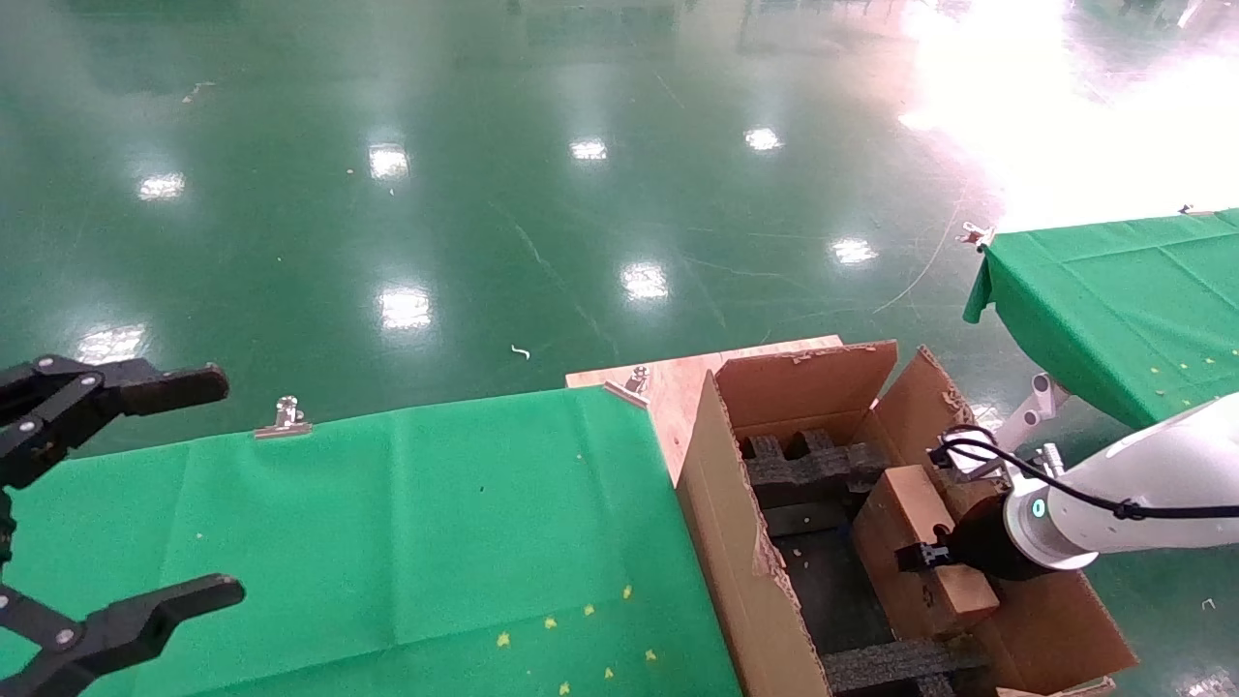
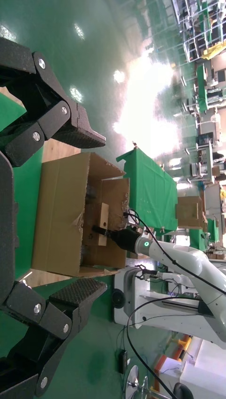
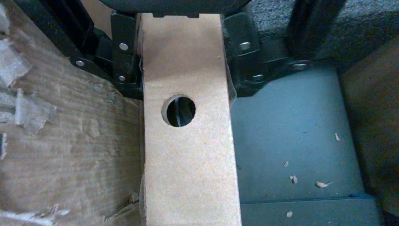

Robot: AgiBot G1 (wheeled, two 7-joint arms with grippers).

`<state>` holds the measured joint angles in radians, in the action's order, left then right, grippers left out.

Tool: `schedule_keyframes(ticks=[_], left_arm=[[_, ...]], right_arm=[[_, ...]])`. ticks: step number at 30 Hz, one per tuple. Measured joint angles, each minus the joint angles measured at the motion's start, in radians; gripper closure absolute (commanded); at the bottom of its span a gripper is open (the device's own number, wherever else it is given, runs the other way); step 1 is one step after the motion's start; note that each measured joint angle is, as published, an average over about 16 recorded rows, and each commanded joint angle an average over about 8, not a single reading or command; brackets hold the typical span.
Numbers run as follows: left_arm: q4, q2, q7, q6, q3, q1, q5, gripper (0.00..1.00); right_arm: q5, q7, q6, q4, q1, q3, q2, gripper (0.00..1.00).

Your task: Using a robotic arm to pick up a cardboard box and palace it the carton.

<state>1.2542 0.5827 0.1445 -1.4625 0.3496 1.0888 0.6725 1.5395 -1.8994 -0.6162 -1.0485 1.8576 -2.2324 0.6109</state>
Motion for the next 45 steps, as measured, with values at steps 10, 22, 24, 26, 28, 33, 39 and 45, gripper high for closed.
schedule_keyframes(ticks=[10, 22, 24, 26, 28, 33, 39, 45], left_arm=[[0.0, 0.0, 0.0, 0.0, 0.0, 0.0, 0.0, 0.0], [0.0, 0.0, 0.0, 0.0, 0.0, 0.0, 0.0, 0.0], [0.0, 0.0, 0.0, 0.0, 0.0, 0.0, 0.0, 0.0], [0.0, 0.0, 0.0, 0.0, 0.0, 0.0, 0.0, 0.0], [0.0, 0.0, 0.0, 0.0, 0.0, 0.0, 0.0, 0.0], [0.0, 0.0, 0.0, 0.0, 0.0, 0.0, 0.0, 0.0], [0.0, 0.0, 0.0, 0.0, 0.0, 0.0, -0.001, 0.0], [0.0, 0.0, 0.0, 0.001, 0.0, 0.0, -0.001, 0.0]], right_arm=[[0.02, -0.001, -0.006, -0.021, 0.053, 0.008, -0.017, 0.0], [0.038, 0.013, 0.001, -0.124, 0.213, 0.064, -0.06, 0.0], [0.022, 0.028, 0.002, -0.156, 0.246, 0.084, -0.072, 0.0], [0.003, 0.043, 0.003, -0.186, 0.277, 0.103, -0.083, 0.0], [-0.026, 0.063, 0.004, -0.219, 0.307, 0.126, -0.095, 0.0], [-0.1, 0.108, 0.003, -0.284, 0.361, 0.175, -0.119, 0.0], [-0.156, 0.141, -0.003, -0.312, 0.379, 0.209, -0.13, 0.0], [-0.182, 0.189, -0.03, -0.31, 0.345, 0.264, -0.127, 0.0]])
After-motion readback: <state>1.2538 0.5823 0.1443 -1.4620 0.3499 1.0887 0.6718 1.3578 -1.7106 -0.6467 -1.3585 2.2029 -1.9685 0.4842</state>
